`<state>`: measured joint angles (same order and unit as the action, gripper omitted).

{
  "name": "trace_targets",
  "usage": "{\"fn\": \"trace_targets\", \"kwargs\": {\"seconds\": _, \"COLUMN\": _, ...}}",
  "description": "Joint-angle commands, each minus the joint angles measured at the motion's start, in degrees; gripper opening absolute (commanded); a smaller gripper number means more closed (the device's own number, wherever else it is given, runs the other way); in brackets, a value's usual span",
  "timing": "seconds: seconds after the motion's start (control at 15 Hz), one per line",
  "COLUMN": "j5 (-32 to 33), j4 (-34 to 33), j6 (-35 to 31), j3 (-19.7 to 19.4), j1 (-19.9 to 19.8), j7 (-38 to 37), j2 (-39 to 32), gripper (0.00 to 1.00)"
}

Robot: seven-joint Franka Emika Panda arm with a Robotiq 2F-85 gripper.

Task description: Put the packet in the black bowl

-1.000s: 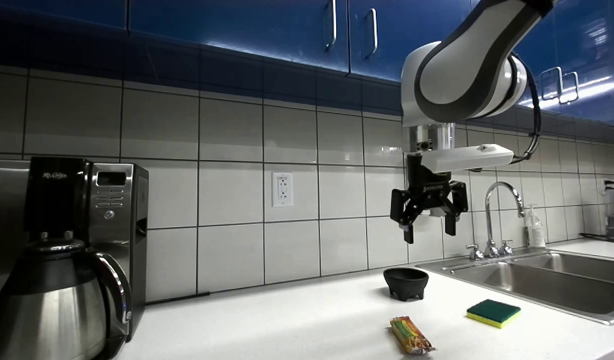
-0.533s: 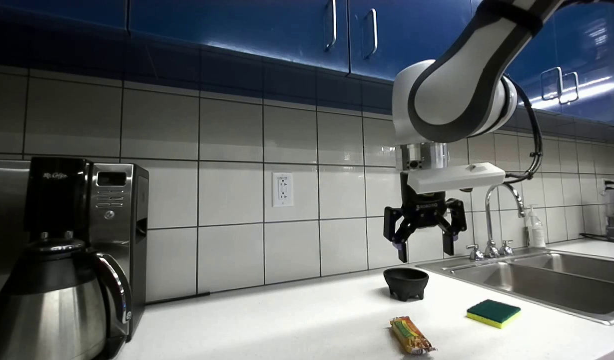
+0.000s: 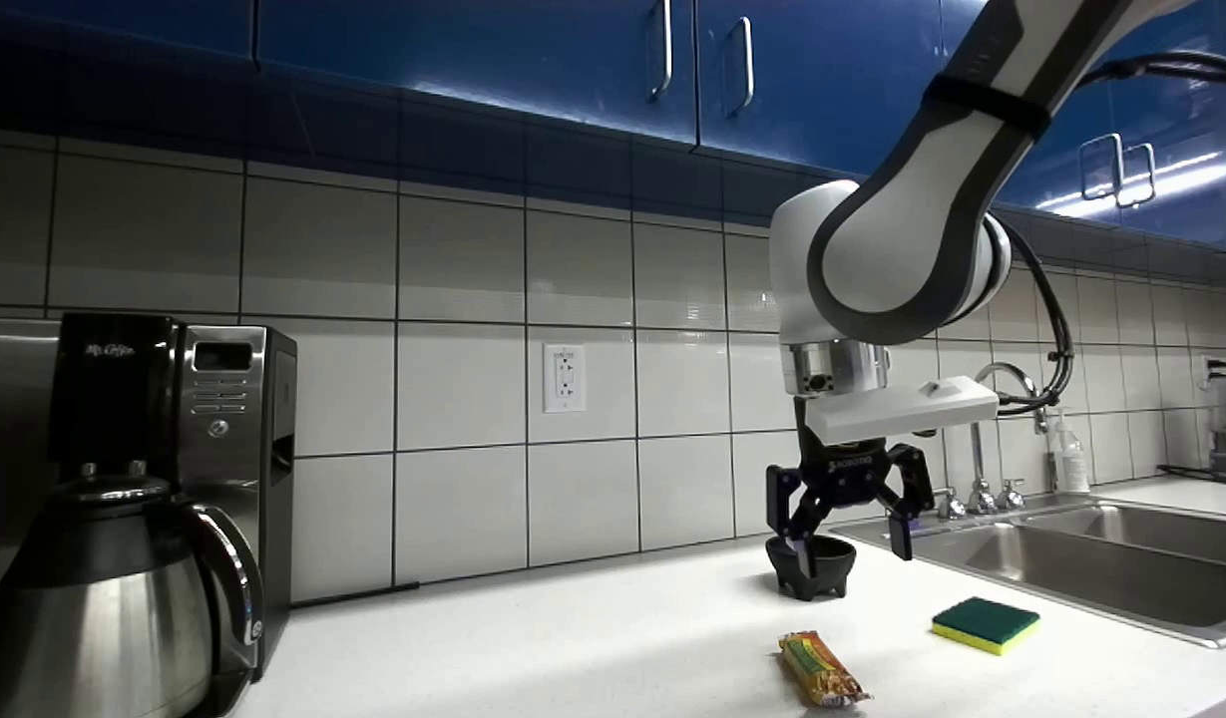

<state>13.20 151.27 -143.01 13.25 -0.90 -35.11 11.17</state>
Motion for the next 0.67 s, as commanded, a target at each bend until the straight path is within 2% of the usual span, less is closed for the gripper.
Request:
{"fn": "trace_targets", "kwargs": {"seconds": 0.0, "j5": 3.36, "j4": -2.32, "j6": -0.39, "j3": -0.11, "j1": 0.31, "j7": -3.45, "j2": -4.03, "gripper": 1.00}}
{"fn": "trace_targets", "kwargs": {"seconds": 0.6, "j5": 10.19, "j4": -5.06, "j6": -4.06, "j3": -1.31, "j1": 3.07, "j7": -16.88, "j2": -10.27, "gripper": 1.00}}
